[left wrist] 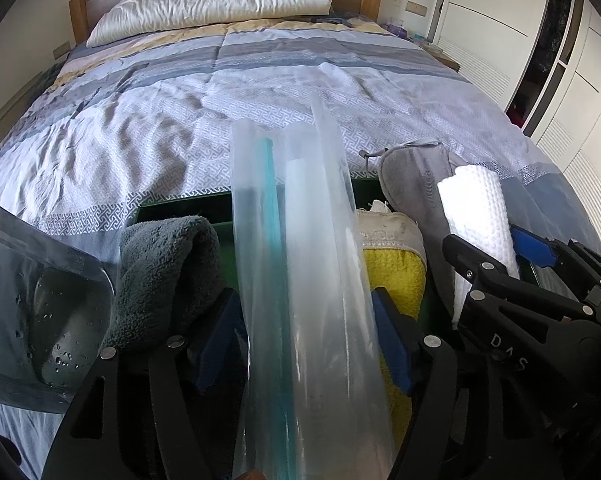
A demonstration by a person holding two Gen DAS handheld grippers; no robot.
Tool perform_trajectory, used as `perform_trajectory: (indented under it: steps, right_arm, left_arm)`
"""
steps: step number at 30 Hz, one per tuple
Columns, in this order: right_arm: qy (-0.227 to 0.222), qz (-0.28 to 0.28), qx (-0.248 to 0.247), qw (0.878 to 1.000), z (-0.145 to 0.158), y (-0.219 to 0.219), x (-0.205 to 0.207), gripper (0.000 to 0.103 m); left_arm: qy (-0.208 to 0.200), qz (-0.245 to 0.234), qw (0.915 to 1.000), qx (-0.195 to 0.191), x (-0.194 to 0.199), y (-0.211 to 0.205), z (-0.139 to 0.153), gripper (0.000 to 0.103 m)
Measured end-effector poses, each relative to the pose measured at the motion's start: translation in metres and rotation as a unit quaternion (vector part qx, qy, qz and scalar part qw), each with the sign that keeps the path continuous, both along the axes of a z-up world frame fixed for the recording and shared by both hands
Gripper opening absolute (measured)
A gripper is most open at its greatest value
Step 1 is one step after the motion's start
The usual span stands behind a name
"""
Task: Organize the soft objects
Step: 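Open both tools and release the plastic sleeve and waffle cloth in the tray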
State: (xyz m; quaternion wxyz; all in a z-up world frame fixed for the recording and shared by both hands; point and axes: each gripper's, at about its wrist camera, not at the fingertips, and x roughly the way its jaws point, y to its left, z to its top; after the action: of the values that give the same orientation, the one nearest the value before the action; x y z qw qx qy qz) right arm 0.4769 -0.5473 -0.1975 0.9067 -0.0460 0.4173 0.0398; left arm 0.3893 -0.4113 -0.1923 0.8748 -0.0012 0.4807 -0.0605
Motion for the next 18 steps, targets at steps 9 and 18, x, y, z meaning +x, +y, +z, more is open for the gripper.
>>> perform_trajectory:
  steps: [9, 18]
  right_arm:
    - [-0.002, -0.002, -0.001, 1.0, 0.0018, -0.0023, 0.0003, 0.062]
    - [-0.012, -0.003, -0.008, 1.0, 0.0066, -0.0048, -0.0025, 0.07]
  left_arm:
    - [-0.002, 0.004, 1.0, -0.004, -0.0007, 0.0005, 0.0013, 0.061]
    - [-0.007, 0.006, 1.0, -0.004, -0.0014, -0.0025, 0.005, 0.062]
